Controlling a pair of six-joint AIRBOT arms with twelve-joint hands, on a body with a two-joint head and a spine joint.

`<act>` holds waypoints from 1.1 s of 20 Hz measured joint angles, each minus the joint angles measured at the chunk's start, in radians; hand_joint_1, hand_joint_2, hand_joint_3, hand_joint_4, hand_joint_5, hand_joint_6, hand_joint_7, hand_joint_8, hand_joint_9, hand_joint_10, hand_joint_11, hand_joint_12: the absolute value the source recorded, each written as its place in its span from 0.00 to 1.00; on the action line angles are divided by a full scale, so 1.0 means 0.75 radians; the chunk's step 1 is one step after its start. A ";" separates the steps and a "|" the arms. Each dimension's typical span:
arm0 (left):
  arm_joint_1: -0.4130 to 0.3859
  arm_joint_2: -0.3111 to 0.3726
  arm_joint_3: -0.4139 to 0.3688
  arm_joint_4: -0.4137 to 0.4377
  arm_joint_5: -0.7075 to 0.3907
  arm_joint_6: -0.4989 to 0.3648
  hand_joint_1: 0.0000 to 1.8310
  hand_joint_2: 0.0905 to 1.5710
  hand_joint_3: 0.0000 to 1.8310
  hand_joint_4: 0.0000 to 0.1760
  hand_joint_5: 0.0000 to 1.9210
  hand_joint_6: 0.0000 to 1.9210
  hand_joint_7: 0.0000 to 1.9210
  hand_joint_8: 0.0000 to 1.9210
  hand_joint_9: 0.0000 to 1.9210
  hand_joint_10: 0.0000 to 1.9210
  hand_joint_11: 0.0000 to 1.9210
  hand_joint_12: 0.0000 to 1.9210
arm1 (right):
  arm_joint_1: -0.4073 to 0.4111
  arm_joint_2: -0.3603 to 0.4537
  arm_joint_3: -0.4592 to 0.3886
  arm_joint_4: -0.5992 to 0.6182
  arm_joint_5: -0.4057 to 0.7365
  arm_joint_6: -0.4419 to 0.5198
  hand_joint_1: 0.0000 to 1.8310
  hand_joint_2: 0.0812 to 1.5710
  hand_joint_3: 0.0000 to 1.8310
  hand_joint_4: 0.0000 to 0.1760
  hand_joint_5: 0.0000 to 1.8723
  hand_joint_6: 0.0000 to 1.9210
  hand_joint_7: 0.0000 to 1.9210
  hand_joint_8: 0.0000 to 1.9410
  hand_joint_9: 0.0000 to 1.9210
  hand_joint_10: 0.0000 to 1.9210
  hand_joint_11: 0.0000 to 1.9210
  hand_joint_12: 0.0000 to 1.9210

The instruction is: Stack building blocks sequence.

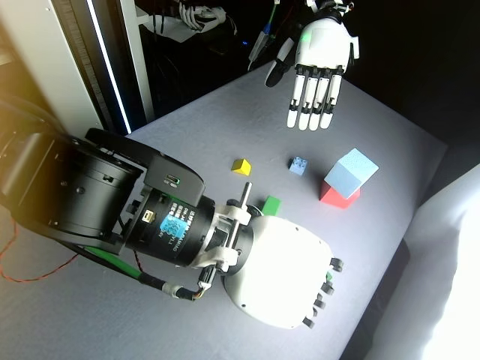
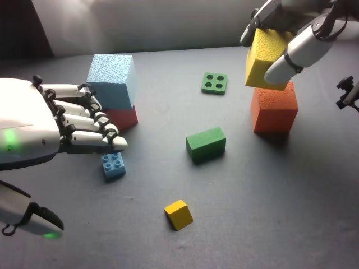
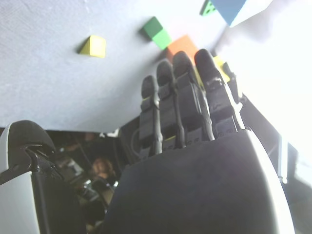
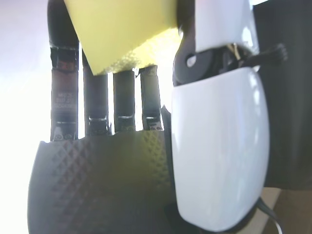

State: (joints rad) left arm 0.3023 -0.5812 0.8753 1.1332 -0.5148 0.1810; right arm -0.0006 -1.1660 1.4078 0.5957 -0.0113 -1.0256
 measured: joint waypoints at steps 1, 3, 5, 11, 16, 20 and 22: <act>0.000 -0.001 0.000 -0.001 -0.003 0.000 0.22 0.60 0.00 0.00 0.16 0.00 0.19 0.01 0.18 0.01 0.00 0.37 | 0.000 0.000 0.003 -0.001 -0.015 -0.001 0.76 0.65 0.00 0.00 0.56 0.42 0.65 0.27 0.51 0.54 0.38 0.56; 0.000 -0.001 0.000 0.001 -0.002 0.000 0.23 0.59 0.00 0.00 0.16 0.00 0.19 0.00 0.18 0.01 0.00 0.40 | 0.000 0.000 0.008 -0.001 -0.052 -0.001 0.76 0.65 0.00 0.00 0.55 0.43 0.64 0.28 0.52 0.53 0.39 0.54; 0.000 -0.001 0.000 0.000 -0.003 0.000 0.24 0.59 0.00 0.00 0.16 0.00 0.19 0.00 0.19 0.01 0.00 0.42 | -0.011 -0.001 0.008 -0.001 -0.080 0.000 0.76 0.66 0.00 0.00 0.54 0.46 0.63 0.31 0.50 0.54 0.38 0.53; 0.000 -0.001 0.000 0.001 -0.002 0.000 0.25 0.59 0.00 0.00 0.16 0.00 0.19 0.00 0.18 0.00 0.00 0.40 | -0.035 -0.002 0.008 -0.002 -0.103 0.000 0.76 0.65 0.00 0.00 0.57 0.41 0.64 0.28 0.51 0.54 0.38 0.53; 0.000 0.000 0.000 0.001 -0.002 0.000 0.23 0.59 0.00 0.00 0.15 0.00 0.18 0.00 0.17 0.00 0.00 0.37 | -0.039 -0.002 0.008 -0.001 -0.102 0.001 0.76 0.66 0.00 0.00 0.54 0.46 0.63 0.31 0.50 0.55 0.37 0.54; 0.000 -0.001 0.000 0.000 -0.002 0.000 0.23 0.59 0.00 0.00 0.15 0.00 0.18 0.00 0.18 0.00 0.00 0.38 | -0.039 -0.002 0.011 -0.002 -0.100 0.001 0.69 0.68 0.00 0.00 0.48 0.56 0.58 0.40 0.45 0.34 0.31 0.60; 0.000 -0.001 0.000 -0.001 -0.002 0.000 0.24 0.59 0.00 0.00 0.17 0.00 0.20 0.00 0.19 0.01 0.00 0.42 | -0.039 -0.002 0.018 -0.006 -0.100 0.001 0.65 0.63 0.00 0.00 0.45 0.10 0.48 0.07 0.44 0.12 0.23 0.60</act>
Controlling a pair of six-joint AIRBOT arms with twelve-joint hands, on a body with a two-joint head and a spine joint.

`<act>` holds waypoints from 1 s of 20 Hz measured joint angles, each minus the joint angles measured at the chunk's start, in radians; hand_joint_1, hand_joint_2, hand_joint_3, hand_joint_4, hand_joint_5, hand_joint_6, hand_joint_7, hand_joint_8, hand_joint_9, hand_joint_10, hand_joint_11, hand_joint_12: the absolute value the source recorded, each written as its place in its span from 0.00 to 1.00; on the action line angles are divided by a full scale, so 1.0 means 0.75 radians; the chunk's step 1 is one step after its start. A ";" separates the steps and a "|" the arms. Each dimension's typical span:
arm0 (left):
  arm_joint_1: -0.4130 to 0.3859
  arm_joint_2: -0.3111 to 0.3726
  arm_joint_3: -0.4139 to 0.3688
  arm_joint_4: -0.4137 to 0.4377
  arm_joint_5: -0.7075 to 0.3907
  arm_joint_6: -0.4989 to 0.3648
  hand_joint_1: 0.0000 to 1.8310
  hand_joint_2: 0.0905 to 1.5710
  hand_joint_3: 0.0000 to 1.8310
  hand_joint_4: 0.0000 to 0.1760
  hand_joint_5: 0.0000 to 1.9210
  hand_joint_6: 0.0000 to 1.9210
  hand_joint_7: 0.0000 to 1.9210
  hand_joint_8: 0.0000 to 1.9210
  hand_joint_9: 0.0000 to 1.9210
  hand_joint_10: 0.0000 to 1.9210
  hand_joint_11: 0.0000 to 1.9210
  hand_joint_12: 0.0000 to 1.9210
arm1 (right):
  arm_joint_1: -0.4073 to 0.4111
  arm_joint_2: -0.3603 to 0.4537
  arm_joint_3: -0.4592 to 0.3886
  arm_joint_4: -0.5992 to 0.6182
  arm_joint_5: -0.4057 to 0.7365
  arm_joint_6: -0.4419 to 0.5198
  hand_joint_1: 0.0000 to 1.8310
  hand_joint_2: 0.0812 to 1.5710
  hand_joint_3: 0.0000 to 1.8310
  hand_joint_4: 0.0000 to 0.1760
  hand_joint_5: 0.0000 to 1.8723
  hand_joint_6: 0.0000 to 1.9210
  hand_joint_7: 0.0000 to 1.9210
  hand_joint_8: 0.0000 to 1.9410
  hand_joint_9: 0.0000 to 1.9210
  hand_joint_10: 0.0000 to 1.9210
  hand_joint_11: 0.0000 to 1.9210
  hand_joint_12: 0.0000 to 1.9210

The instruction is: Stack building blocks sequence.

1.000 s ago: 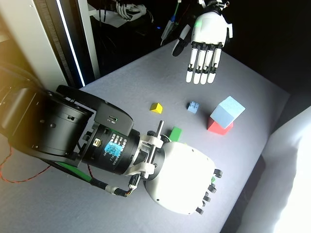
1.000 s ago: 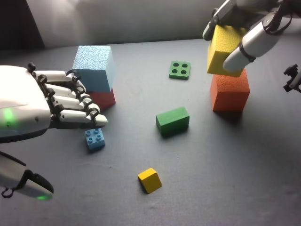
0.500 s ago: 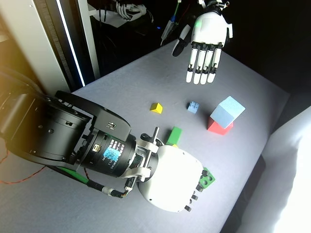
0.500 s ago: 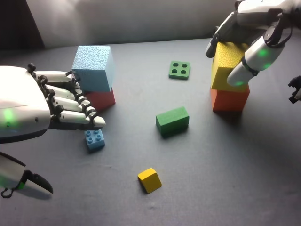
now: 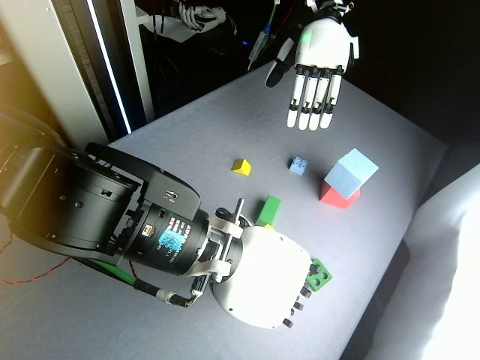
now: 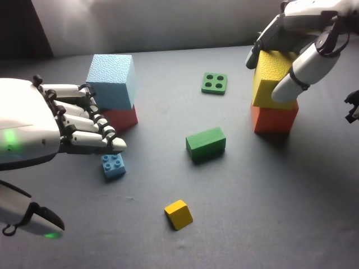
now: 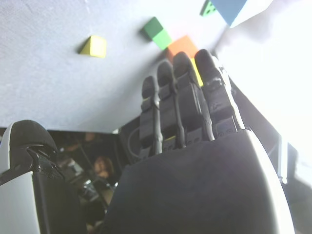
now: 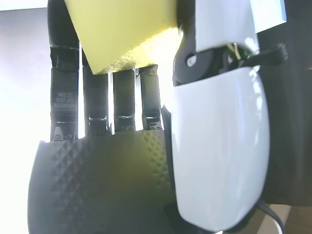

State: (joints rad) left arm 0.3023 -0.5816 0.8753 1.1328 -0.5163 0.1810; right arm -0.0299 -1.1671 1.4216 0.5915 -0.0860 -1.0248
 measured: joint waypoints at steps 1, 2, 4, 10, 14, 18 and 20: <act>0.000 0.000 0.000 0.000 0.001 0.000 0.23 0.59 0.00 0.00 0.17 0.00 0.20 0.00 0.19 0.00 0.00 0.42 | 0.000 0.000 0.001 -0.011 0.004 0.000 0.63 0.62 0.00 0.00 0.43 0.03 0.46 0.02 0.42 0.06 0.19 0.60; 0.000 0.000 0.000 0.000 0.001 0.000 0.23 0.59 0.00 0.00 0.18 0.00 0.21 0.00 0.20 0.01 0.00 0.41 | 0.000 0.000 0.001 -0.014 0.004 0.000 0.60 0.62 0.00 0.00 0.41 0.01 0.43 0.00 0.41 0.03 0.17 0.58; 0.000 0.001 0.000 -0.001 -0.001 0.000 0.23 0.59 0.00 0.00 0.18 0.00 0.20 0.00 0.20 0.00 0.00 0.42 | 0.000 0.000 0.001 -0.020 0.004 -0.001 0.53 0.60 0.00 0.00 0.33 0.00 0.36 0.00 0.35 0.00 0.12 0.52; 0.000 0.000 0.000 -0.001 0.000 -0.001 0.25 0.59 0.00 0.00 0.16 0.00 0.20 0.00 0.19 0.00 0.00 0.40 | 0.002 0.000 0.001 -0.025 -0.002 -0.001 0.42 0.56 0.00 0.00 0.15 0.00 0.20 0.00 0.20 0.00 0.00 0.47; 0.000 0.000 0.000 -0.001 0.000 -0.004 0.26 0.58 0.00 0.00 0.16 0.00 0.19 0.00 0.19 0.00 0.00 0.41 | 0.002 0.000 0.001 -0.025 -0.002 -0.001 0.37 0.53 0.00 0.00 0.11 0.00 0.15 0.00 0.16 0.00 0.00 0.43; 0.000 0.001 -0.001 -0.001 0.000 -0.005 0.23 0.59 0.00 0.00 0.14 0.00 0.17 0.00 0.18 0.00 0.00 0.40 | 0.002 0.001 0.001 -0.025 -0.003 -0.001 0.37 0.54 0.00 0.00 0.07 0.00 0.11 0.00 0.12 0.00 0.00 0.35; 0.000 0.001 -0.006 -0.004 -0.001 -0.007 0.25 0.59 0.00 0.00 0.14 0.00 0.18 0.00 0.18 0.00 0.00 0.41 | 0.002 0.006 0.001 -0.026 -0.003 -0.001 0.34 0.54 0.00 0.00 0.05 0.00 0.09 0.00 0.10 0.00 0.00 0.30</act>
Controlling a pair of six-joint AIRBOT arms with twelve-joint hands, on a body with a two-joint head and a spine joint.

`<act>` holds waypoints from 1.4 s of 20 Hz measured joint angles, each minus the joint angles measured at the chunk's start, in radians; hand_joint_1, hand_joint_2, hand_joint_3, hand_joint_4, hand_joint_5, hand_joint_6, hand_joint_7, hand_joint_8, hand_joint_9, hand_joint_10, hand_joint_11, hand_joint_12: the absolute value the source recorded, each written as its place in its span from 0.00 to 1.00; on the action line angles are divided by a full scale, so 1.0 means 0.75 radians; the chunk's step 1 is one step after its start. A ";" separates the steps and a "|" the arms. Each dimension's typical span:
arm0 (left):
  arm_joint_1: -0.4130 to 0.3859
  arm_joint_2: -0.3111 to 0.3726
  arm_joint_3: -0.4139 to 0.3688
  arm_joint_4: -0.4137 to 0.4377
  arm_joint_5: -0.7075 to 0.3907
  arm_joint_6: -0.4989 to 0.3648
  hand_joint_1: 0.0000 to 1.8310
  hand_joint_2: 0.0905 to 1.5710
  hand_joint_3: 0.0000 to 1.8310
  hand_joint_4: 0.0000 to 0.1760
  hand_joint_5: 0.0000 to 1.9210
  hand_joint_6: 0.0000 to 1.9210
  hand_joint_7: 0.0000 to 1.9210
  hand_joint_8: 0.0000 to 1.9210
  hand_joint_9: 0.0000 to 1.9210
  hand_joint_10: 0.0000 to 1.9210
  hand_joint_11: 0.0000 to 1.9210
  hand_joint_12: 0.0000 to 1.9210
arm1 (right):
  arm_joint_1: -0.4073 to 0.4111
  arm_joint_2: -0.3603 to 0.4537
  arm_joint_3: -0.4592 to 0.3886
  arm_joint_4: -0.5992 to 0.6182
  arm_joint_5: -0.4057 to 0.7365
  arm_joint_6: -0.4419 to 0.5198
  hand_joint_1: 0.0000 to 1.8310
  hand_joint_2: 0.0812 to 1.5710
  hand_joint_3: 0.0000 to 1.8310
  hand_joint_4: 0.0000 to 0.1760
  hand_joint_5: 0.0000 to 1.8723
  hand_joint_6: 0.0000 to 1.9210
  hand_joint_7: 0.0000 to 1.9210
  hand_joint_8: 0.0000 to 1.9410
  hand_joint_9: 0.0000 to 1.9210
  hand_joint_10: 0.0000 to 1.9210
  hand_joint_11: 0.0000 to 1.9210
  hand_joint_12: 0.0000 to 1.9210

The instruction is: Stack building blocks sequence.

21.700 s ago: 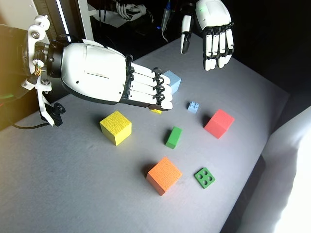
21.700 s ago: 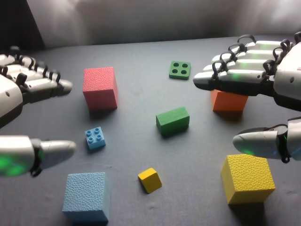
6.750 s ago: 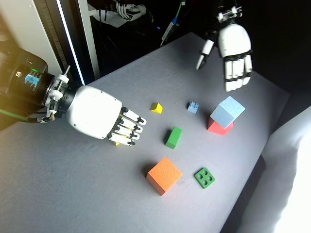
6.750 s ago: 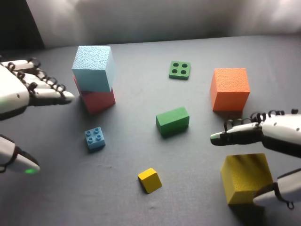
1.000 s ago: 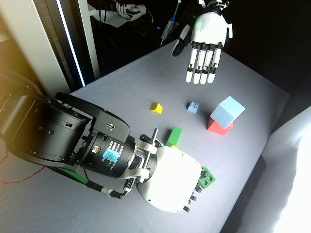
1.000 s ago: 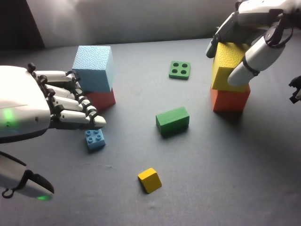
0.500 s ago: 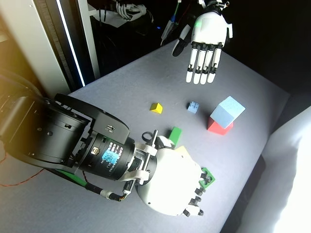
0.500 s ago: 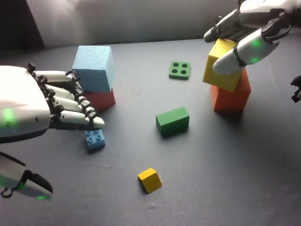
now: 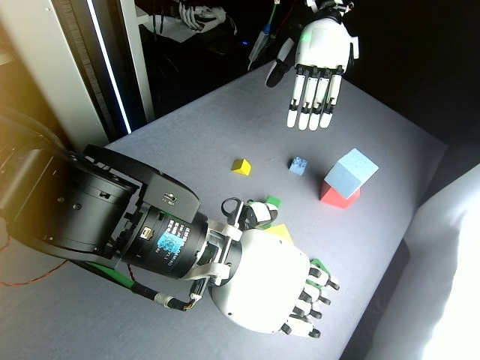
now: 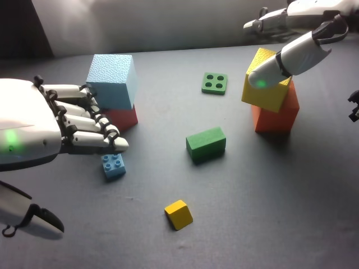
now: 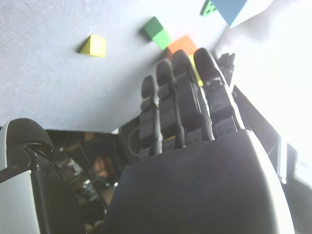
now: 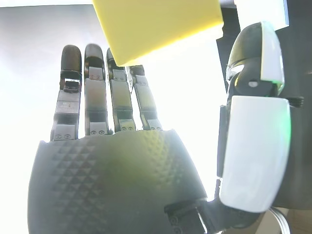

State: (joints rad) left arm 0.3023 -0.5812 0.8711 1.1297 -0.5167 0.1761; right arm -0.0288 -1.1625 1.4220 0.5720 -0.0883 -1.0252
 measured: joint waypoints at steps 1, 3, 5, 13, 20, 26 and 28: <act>0.000 0.000 0.000 0.001 -0.001 0.001 0.25 0.58 0.00 0.00 0.15 0.00 0.19 0.01 0.19 0.01 0.00 0.43 | 0.000 0.002 0.000 0.000 -0.001 0.000 0.33 0.53 0.00 0.00 0.05 0.00 0.08 0.00 0.09 0.00 0.00 0.28; 0.000 0.000 0.000 0.000 0.001 0.001 0.26 0.58 0.00 0.00 0.16 0.00 0.20 0.00 0.19 0.00 0.00 0.42 | 0.012 0.009 0.003 0.000 -0.014 0.000 0.33 0.52 0.00 0.00 0.02 0.00 0.04 0.00 0.05 0.00 0.00 0.19; 0.000 0.000 -0.003 0.001 0.002 0.001 0.24 0.59 0.00 0.00 0.14 0.00 0.18 0.00 0.18 0.00 0.00 0.41 | 0.034 0.019 0.003 -0.001 -0.029 0.000 0.31 0.51 0.00 0.00 0.00 0.00 0.02 0.00 0.03 0.00 0.00 0.14; -0.005 -0.001 -0.014 -0.027 0.006 -0.001 0.25 0.58 0.00 0.00 0.15 0.00 0.20 0.00 0.20 0.00 0.00 0.43 | 0.127 0.131 -0.128 -0.143 -0.048 0.000 0.31 0.42 0.00 0.00 0.00 0.00 0.00 0.00 0.00 0.00 0.00 0.00; -0.009 -0.001 -0.032 -0.048 0.013 -0.001 0.24 0.58 0.00 0.00 0.16 0.01 0.20 0.00 0.20 0.01 0.00 0.43 | 0.067 0.344 -0.399 -0.640 0.077 -0.033 0.30 0.41 0.00 0.00 0.00 0.00 0.00 0.00 0.00 0.00 0.01 0.00; -0.008 -0.001 -0.032 -0.057 0.017 -0.001 0.23 0.59 0.00 0.00 0.13 0.00 0.17 0.00 0.17 0.00 0.00 0.37 | -0.004 0.370 -0.468 -0.788 0.234 -0.036 0.31 0.43 0.00 0.00 0.00 0.00 0.00 0.00 0.00 0.00 0.00 0.00; -0.009 -0.001 -0.032 -0.059 0.027 -0.001 0.22 0.58 0.00 0.00 0.16 0.00 0.20 0.00 0.20 0.01 0.00 0.45 | -0.041 0.369 -0.468 -0.795 0.248 -0.037 0.31 0.42 0.00 0.00 0.00 0.00 0.00 0.00 0.00 0.00 0.00 0.00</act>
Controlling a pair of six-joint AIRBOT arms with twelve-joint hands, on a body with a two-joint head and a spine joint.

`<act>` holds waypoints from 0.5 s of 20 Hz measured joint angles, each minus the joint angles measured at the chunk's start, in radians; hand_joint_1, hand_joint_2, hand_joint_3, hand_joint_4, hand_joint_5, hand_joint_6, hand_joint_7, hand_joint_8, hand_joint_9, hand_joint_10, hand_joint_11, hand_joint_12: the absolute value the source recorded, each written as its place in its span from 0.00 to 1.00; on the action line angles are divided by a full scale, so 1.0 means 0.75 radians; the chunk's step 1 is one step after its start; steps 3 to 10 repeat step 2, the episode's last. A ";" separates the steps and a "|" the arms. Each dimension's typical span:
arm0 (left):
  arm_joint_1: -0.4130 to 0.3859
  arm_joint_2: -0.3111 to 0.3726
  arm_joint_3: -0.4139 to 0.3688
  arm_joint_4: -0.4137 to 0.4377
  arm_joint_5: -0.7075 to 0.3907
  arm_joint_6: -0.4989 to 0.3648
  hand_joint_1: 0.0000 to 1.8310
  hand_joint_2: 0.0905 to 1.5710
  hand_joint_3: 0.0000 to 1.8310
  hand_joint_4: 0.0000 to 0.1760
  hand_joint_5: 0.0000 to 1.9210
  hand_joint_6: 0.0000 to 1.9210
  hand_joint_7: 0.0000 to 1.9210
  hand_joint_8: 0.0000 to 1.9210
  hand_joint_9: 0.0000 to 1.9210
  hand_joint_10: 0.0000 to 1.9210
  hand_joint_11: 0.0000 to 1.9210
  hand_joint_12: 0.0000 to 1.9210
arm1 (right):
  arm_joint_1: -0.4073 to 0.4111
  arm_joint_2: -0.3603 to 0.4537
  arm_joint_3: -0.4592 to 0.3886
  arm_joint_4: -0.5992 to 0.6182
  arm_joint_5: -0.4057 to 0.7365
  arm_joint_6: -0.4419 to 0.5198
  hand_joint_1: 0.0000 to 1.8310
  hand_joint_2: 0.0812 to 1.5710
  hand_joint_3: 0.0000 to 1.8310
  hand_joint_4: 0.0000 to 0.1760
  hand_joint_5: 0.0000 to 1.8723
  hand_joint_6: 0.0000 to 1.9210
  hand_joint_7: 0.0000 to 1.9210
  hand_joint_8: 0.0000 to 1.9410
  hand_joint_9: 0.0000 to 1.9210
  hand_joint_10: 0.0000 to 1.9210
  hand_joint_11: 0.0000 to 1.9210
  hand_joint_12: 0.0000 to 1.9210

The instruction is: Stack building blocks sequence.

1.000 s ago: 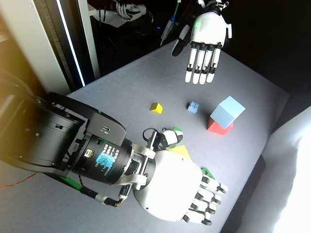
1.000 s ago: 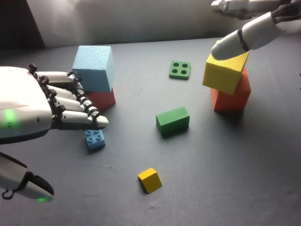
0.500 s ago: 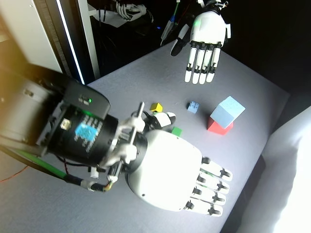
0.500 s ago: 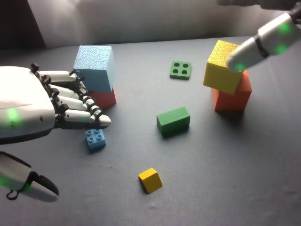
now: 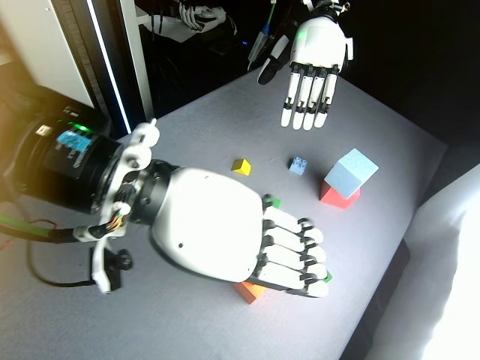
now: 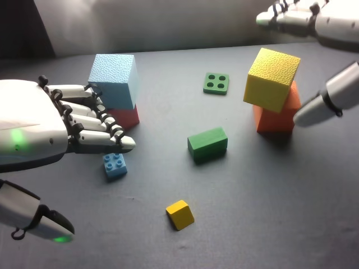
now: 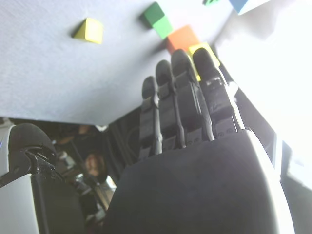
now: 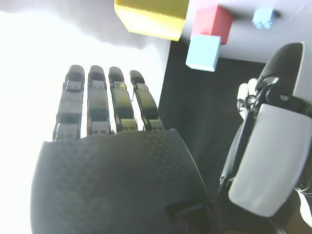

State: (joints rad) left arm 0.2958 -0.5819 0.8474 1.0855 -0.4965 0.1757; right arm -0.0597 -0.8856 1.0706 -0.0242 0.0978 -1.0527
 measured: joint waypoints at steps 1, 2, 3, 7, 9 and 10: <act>0.000 0.000 0.000 -0.004 0.000 0.000 0.22 0.58 0.00 0.00 0.14 0.00 0.19 0.00 0.18 0.00 0.00 0.41 | -0.014 -0.001 0.000 -0.005 -0.002 0.000 0.32 0.41 0.00 0.00 0.00 0.00 0.00 0.00 0.00 0.00 0.01 0.00; 0.000 0.000 0.000 -0.005 -0.001 0.000 0.22 0.58 0.00 0.00 0.15 0.00 0.19 0.00 0.19 0.01 0.00 0.42 | -0.023 -0.001 0.000 -0.013 0.002 0.000 0.31 0.42 0.00 0.00 0.00 0.00 0.00 0.00 0.00 0.00 0.00 0.00; 0.000 0.000 0.000 -0.005 -0.001 0.000 0.22 0.58 0.00 0.00 0.15 0.00 0.19 0.00 0.19 0.01 0.00 0.42 | -0.023 -0.001 0.000 -0.013 0.002 0.000 0.31 0.42 0.00 0.00 0.00 0.00 0.00 0.00 0.00 0.00 0.00 0.00; 0.000 0.000 0.000 -0.005 -0.001 0.000 0.22 0.58 0.00 0.00 0.15 0.00 0.19 0.00 0.19 0.01 0.00 0.42 | -0.023 -0.001 0.000 -0.013 0.002 0.000 0.31 0.42 0.00 0.00 0.00 0.00 0.00 0.00 0.00 0.00 0.00 0.00; 0.000 0.000 0.000 -0.005 -0.001 0.000 0.22 0.58 0.00 0.00 0.15 0.00 0.19 0.00 0.19 0.01 0.00 0.42 | -0.023 -0.001 0.000 -0.013 0.002 0.000 0.31 0.42 0.00 0.00 0.00 0.00 0.00 0.00 0.00 0.00 0.00 0.00; 0.000 0.000 0.000 -0.005 -0.001 0.000 0.22 0.58 0.00 0.00 0.15 0.00 0.19 0.00 0.19 0.01 0.00 0.42 | -0.023 -0.001 0.000 -0.013 0.002 0.000 0.31 0.42 0.00 0.00 0.00 0.00 0.00 0.00 0.00 0.00 0.00 0.00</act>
